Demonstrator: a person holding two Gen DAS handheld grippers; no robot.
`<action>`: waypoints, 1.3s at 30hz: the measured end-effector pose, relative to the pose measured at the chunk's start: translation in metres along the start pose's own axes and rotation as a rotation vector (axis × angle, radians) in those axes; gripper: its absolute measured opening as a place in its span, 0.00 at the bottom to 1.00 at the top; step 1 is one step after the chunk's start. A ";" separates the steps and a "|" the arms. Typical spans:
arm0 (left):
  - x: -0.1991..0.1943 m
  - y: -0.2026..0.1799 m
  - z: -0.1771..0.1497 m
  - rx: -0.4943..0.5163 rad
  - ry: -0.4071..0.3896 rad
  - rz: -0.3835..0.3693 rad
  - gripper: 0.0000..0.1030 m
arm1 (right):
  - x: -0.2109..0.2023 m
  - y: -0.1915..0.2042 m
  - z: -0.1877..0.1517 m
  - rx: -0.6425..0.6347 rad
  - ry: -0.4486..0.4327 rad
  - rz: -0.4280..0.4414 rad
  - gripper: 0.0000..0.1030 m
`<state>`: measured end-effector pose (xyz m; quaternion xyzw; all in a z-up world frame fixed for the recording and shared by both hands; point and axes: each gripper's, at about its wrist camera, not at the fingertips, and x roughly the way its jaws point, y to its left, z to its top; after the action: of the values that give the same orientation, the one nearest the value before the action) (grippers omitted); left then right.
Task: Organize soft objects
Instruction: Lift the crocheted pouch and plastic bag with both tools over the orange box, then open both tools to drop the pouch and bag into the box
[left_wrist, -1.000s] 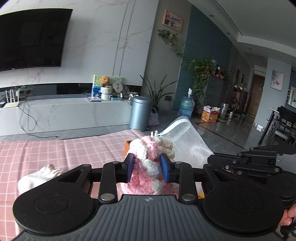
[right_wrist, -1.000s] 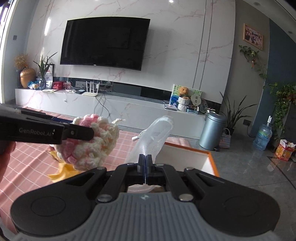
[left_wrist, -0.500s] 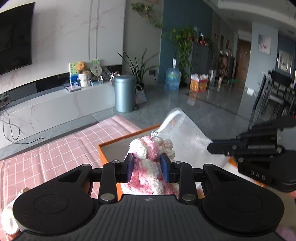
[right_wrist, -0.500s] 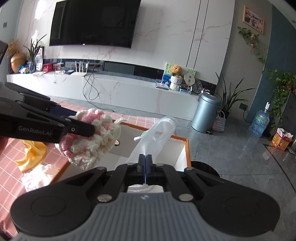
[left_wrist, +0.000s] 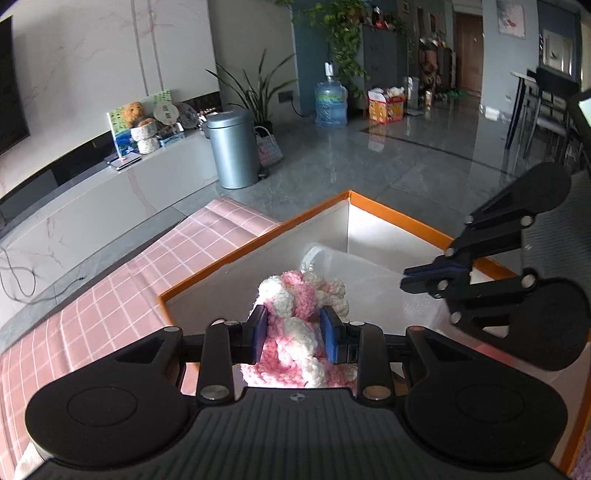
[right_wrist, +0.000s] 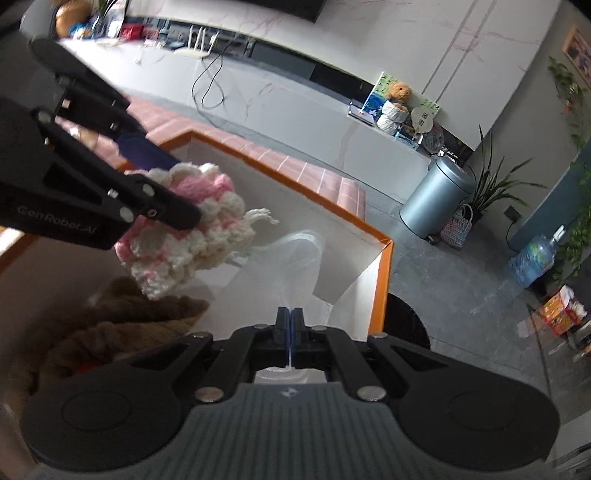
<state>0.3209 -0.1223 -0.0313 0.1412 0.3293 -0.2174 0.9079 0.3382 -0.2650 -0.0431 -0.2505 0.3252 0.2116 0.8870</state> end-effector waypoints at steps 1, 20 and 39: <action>0.004 -0.002 0.001 0.012 0.011 0.005 0.34 | 0.006 0.000 0.001 -0.026 0.011 -0.008 0.00; 0.052 -0.008 0.003 0.146 0.144 0.075 0.46 | 0.047 -0.010 0.005 -0.090 0.110 -0.037 0.11; -0.002 -0.002 0.005 0.066 0.022 0.057 0.59 | 0.025 -0.004 0.008 -0.034 0.084 -0.054 0.44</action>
<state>0.3212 -0.1253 -0.0267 0.1828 0.3278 -0.2006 0.9049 0.3617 -0.2586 -0.0533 -0.2829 0.3514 0.1822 0.8736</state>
